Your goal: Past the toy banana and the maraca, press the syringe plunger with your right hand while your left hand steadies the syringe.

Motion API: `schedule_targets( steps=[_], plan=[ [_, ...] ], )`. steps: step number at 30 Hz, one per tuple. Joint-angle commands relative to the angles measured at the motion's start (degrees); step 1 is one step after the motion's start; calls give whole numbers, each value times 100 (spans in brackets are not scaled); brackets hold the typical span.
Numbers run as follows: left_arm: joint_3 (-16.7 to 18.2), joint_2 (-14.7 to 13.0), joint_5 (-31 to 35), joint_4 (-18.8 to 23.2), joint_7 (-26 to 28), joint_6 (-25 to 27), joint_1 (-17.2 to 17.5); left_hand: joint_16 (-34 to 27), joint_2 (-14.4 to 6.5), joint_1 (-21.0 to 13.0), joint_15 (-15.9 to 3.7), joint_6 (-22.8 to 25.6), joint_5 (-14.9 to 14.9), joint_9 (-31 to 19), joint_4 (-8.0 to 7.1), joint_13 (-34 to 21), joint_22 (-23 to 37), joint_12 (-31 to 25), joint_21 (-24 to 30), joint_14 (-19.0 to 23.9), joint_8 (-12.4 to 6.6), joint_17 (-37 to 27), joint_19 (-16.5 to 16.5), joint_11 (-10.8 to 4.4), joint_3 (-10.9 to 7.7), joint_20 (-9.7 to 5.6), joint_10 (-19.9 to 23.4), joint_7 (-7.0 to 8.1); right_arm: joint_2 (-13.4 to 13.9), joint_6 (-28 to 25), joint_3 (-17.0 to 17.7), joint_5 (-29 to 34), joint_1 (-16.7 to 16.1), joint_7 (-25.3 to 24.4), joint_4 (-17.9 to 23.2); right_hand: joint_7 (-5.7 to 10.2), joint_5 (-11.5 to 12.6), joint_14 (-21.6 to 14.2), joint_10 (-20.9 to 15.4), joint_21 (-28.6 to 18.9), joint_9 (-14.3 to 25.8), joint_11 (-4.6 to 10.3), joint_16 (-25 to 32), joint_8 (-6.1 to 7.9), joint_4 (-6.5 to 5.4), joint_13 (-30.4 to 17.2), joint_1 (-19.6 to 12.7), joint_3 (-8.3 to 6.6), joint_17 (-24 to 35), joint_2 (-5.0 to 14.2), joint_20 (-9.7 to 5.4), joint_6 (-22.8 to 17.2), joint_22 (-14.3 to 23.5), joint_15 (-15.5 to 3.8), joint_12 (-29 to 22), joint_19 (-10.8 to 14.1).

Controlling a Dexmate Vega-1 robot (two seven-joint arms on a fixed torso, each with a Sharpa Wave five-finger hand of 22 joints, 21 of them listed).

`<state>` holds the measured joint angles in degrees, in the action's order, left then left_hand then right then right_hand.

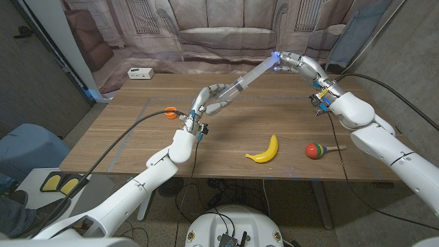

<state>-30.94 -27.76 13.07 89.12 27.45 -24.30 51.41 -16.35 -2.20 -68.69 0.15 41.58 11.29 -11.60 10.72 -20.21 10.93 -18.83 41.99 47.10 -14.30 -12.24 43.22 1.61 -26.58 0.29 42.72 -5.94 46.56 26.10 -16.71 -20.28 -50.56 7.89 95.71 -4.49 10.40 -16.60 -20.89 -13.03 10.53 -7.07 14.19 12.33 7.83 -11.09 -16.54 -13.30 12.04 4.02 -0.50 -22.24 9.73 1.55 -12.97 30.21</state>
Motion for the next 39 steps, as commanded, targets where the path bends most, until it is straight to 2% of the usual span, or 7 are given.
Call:
schedule_targets(
  steps=[1,39],
  plan=[
    [26,-43,16,95,-19,54,26,-5,-424,-198,-729,286,18,-32,-163,-20,5,-34,43,650,-4,-12,63,-286,-196,-91,369,84,78,-72,-58,35,-3,79,91,6,-1,-60,-79,-8,26,-8,22,27,-7,-15,-17,-23,15,24,-8,-53,25,-11,-44,58],
    [-8,-36,-12,67,-105,68,-51,-7,-436,-173,-725,317,20,-36,-158,-56,-3,14,126,673,30,-20,41,-298,-212,-94,393,81,118,-83,-101,19,-46,157,134,2,1,-85,-79,31,28,-3,-16,-11,-18,-17,-13,-40,17,39,-5,-72,26,-15,6,87]
  ],
)
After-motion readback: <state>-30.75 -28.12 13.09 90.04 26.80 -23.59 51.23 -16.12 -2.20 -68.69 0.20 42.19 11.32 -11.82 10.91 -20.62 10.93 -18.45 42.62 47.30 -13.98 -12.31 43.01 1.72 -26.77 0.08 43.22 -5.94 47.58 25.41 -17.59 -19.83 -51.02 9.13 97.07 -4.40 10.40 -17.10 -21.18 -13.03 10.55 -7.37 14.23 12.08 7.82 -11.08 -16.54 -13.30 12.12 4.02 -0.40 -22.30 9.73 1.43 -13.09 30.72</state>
